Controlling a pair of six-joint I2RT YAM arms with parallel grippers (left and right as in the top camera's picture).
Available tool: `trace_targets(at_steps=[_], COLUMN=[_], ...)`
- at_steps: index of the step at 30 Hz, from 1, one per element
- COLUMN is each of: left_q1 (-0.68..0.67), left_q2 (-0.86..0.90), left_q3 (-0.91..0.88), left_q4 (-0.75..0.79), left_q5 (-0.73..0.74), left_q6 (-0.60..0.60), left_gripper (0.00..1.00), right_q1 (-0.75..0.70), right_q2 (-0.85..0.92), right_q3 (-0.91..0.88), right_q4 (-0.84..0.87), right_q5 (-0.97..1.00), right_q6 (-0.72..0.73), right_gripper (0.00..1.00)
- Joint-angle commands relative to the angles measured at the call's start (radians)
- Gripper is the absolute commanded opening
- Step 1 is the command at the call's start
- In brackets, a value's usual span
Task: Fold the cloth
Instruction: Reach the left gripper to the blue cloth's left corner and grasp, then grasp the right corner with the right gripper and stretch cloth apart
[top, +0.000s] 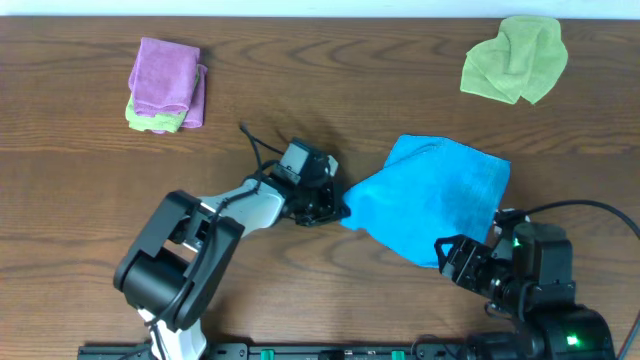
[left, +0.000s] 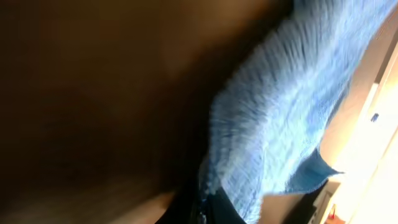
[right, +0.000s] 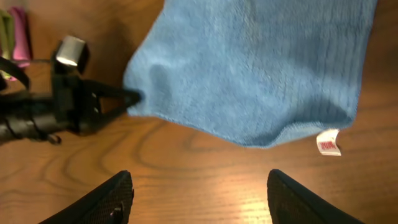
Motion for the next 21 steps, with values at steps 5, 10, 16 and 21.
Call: trace_targets(at_steps=[5, 10, 16, 21], left_q1=[0.231, 0.370, 0.433, 0.423], left_q2=[-0.065, -0.152, -0.202, -0.202], left_q3=[-0.006, -0.006, -0.006, -0.007], left_q4=[-0.129, -0.374, -0.635, -0.688], left_q5=[0.046, 0.048, 0.042, 0.033], left_q6=[0.171, 0.375, 0.523, 0.557], left_gripper=[0.06, 0.06, 0.06, 0.06], right_q1=[-0.007, -0.006, -0.004, -0.004], right_q2=[0.011, 0.013, 0.089, 0.198], right_q3=[-0.115, -0.161, -0.220, -0.311], right_q4=[0.046, 0.159, 0.174, 0.288], right_q5=[0.005, -0.016, -0.063, -0.118], right_q6=[0.024, 0.085, 0.166, 0.298], right_gripper=[0.66, 0.64, 0.65, 0.69])
